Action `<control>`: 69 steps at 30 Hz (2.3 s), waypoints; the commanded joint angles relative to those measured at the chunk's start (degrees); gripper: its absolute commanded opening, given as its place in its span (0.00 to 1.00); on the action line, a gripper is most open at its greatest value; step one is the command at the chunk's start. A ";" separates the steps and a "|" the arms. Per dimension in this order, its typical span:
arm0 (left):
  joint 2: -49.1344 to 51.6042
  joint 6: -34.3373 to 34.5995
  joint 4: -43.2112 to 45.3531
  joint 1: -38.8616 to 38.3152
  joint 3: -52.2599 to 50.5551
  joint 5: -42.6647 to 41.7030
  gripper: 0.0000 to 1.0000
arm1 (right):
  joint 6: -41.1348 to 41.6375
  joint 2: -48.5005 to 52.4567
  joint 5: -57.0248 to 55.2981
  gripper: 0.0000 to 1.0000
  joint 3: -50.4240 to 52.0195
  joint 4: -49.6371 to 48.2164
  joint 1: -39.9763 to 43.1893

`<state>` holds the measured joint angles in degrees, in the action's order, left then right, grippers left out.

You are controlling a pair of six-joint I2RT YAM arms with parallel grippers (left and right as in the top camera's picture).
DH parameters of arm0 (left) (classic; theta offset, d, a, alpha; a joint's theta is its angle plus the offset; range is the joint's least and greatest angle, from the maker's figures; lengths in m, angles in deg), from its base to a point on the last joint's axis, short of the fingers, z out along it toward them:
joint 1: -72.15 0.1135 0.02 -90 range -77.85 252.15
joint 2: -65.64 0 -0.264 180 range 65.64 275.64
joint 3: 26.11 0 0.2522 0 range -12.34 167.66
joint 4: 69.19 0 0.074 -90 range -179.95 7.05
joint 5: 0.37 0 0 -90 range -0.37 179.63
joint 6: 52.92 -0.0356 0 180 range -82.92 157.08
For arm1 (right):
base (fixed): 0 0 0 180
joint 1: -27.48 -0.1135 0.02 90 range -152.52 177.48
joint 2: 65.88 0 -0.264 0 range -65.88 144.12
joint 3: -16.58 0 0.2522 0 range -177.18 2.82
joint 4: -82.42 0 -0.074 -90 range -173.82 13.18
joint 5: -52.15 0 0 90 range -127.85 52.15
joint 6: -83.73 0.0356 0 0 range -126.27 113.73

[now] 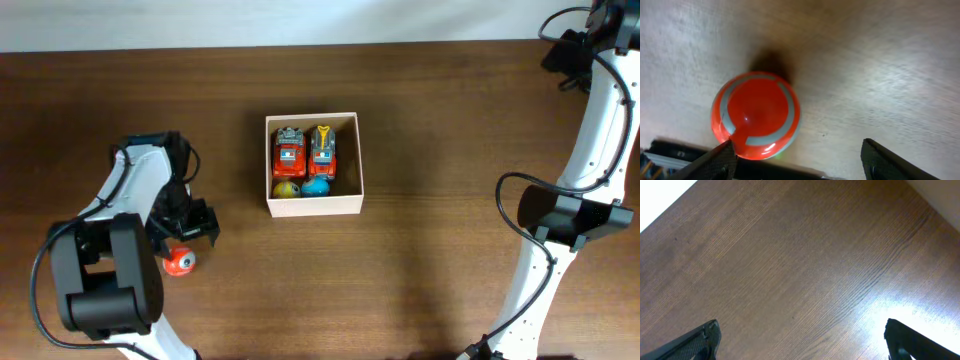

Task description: Pack container

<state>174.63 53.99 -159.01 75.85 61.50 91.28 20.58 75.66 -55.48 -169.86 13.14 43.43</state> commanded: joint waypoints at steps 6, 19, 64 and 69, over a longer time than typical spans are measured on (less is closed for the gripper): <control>-0.92 3.23 2.51 0.09 -2.23 -0.35 0.80 | 0.46 -1.66 -1.03 0.99 -0.85 0.33 0.20; -0.92 3.23 5.57 0.09 -4.48 2.34 0.80 | 0.46 -1.66 -1.03 0.99 -0.85 0.33 0.22; -0.92 6.45 2.84 2.10 -5.77 12.76 0.81 | 0.46 -1.66 -1.03 0.99 -0.85 0.35 0.22; -0.92 6.34 9.94 2.36 -9.90 12.79 0.81 | 0.46 -1.66 -1.03 0.99 -0.85 0.35 0.22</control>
<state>173.84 59.30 -152.34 77.82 54.53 103.21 20.56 75.66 -55.46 -169.86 13.14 43.43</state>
